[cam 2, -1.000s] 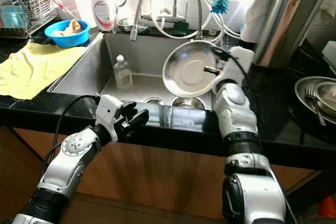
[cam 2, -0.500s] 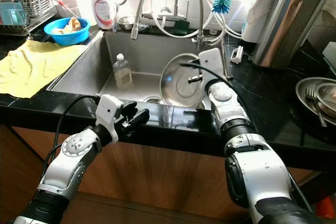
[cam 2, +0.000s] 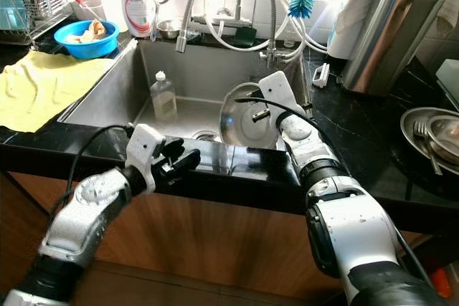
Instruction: Kitchen organization
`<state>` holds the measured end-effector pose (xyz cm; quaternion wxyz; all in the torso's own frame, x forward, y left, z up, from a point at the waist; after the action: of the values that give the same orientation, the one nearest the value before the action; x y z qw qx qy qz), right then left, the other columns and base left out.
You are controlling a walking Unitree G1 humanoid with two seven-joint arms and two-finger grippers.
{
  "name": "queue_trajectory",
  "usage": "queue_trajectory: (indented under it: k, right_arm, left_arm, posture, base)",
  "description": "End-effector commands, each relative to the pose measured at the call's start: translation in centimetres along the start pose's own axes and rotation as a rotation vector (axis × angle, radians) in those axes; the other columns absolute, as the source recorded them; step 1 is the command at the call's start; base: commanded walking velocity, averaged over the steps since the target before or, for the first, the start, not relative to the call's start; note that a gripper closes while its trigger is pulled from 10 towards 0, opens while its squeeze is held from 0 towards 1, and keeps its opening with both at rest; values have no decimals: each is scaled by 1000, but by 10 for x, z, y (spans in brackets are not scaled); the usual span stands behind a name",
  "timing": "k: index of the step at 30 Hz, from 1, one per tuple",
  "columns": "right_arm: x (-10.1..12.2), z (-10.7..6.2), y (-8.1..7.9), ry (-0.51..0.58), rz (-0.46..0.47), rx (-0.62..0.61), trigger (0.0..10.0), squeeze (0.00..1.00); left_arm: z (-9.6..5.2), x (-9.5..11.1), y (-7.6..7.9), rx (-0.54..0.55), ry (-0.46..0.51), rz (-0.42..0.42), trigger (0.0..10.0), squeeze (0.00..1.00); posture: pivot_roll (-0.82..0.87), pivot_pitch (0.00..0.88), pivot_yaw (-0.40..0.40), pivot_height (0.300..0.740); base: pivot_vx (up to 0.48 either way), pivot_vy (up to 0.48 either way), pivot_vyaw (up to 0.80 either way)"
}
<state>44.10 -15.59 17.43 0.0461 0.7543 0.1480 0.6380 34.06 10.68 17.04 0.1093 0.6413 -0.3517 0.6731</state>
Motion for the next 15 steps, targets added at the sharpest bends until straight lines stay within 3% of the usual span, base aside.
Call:
queue_trajectory:
  k: [1, 3, 6, 7, 15]
  right_arm:
    - [14, 1, 0, 37, -22, 9, 10000, 0]
    - [14, 2, -1, 38, -27, 12, 10000, 0]
    - [14, 2, -4, 39, -39, 19, 10000, 0]
    - [15, 2, -5, 44, -43, 22, 10000, 0]
    - [16, 2, -11, 57, -71, 36, 10000, 0]
  left_arm:
    - [2, 6, -4, -4, -1, 20, 10000, 0]
    - [3, 5, -4, -16, -18, 29, 10000, 0]
    - [8, -11, -6, -27, -127, 74, 10000, 0]
    - [10, -15, -5, -27, -153, 42, 10000, 0]
    - [21, -16, 9, -64, -158, 0, 10000, 0]
  posture:
    - [10, 0, -70, 740]
    - [14, 0, -71, 740]
    - [18, 0, -69, 740]
    - [16, 0, -65, 740]
    - [18, 0, -64, 740]
  base:
    - [0, 0, 0]
    - [0, 0, 0]
    - [0, 0, 0]
    - [0, 0, 0]
    - [0, 0, 0]
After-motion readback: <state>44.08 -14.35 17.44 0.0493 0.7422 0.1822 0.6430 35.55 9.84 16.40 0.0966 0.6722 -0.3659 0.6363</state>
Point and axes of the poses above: a point about 5 cm out from each wrist's last joint towards the gripper, its own z axis pointing out of the wrist towards the gripper, its own x axis along the axis of the wrist's last joint, y = z × x, the point moved 3 cm from there along z, pointing out of the wrist towards the gripper, and after that the axes turned 10 degrees about z, right-handed, at the moved point
